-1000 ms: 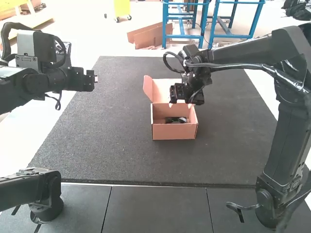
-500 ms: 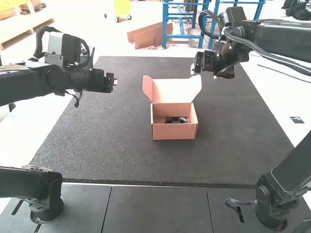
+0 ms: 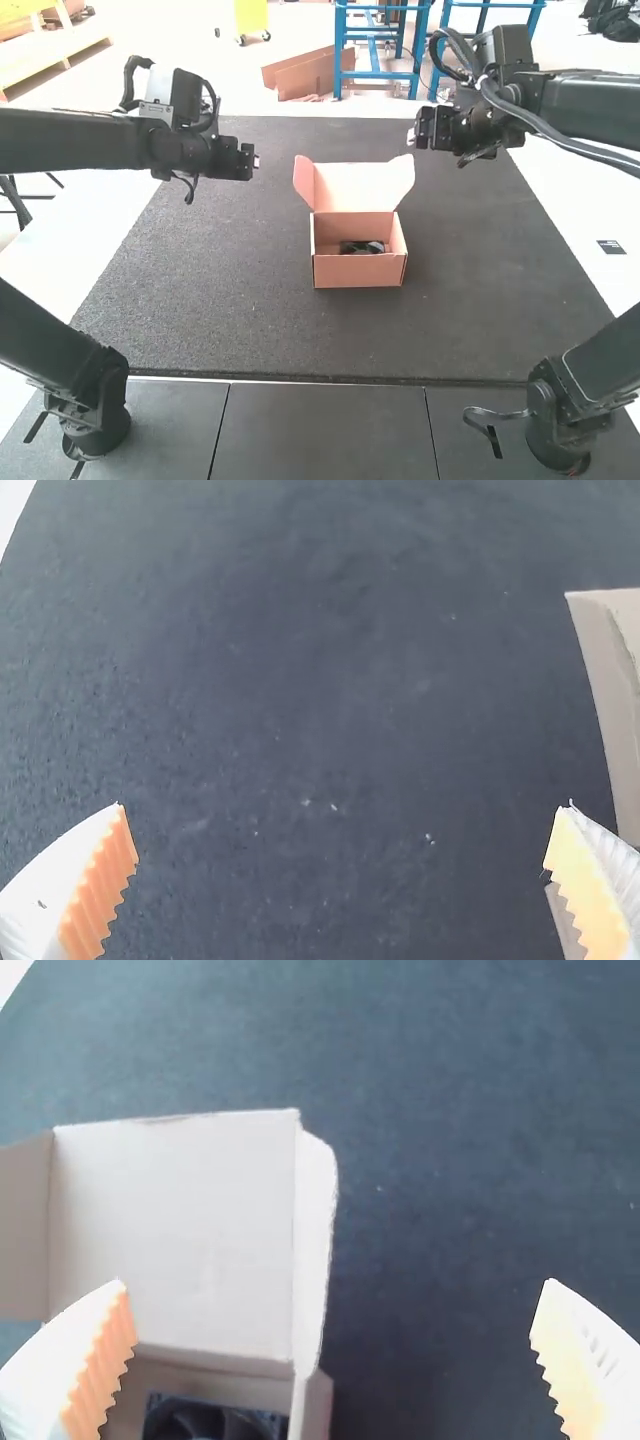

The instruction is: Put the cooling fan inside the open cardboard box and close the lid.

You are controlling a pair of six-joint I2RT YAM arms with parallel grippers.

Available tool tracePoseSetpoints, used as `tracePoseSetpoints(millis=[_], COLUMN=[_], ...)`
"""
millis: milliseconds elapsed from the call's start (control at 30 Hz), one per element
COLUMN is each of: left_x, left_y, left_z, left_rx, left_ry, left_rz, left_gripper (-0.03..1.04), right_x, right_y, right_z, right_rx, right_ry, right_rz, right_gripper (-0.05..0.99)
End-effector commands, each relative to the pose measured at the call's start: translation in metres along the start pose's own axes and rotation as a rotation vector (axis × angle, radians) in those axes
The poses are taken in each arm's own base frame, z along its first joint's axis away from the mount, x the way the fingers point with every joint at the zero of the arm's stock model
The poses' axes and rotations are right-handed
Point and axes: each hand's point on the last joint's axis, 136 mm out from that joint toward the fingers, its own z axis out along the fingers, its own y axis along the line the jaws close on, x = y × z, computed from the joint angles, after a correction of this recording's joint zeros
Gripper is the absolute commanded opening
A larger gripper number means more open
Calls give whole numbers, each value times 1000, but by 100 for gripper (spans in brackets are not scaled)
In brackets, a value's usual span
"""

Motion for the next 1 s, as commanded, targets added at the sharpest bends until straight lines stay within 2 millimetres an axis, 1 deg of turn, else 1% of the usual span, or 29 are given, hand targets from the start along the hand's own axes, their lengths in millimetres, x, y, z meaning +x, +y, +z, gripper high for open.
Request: tracePoseSetpoints(millis=[0,300,467,600,700,767,967], left_x=[-22,-36,-44,-45,-42,-40,-30], left_y=[-4,-8,-12,-27,-40,-52,-78], left_z=[8,44,59,69,74,75,75], left_rx=[-2,-2,5,30,55,84,164], left_ry=[-41,-38,-39,-29,-15,-8,26], left_rz=[-8,-7,-6,8,20,23,-1], left_gripper=[97,97,97,97,97,97,97], right_x=[-13,-30,-31,-24,-19,-14,-12], right_y=[-6,-3,2,3,11,15,22], right_z=[6,34,45,54,56,57,55], right_rx=[18,16,-6,-11,-60,-83,-119], right_ry=[-16,-1,36,89,139,172,200], right_rz=[-21,-27,-29,-28,-18,-8,4], right_gripper=[90,90,90,90,90,90,90])
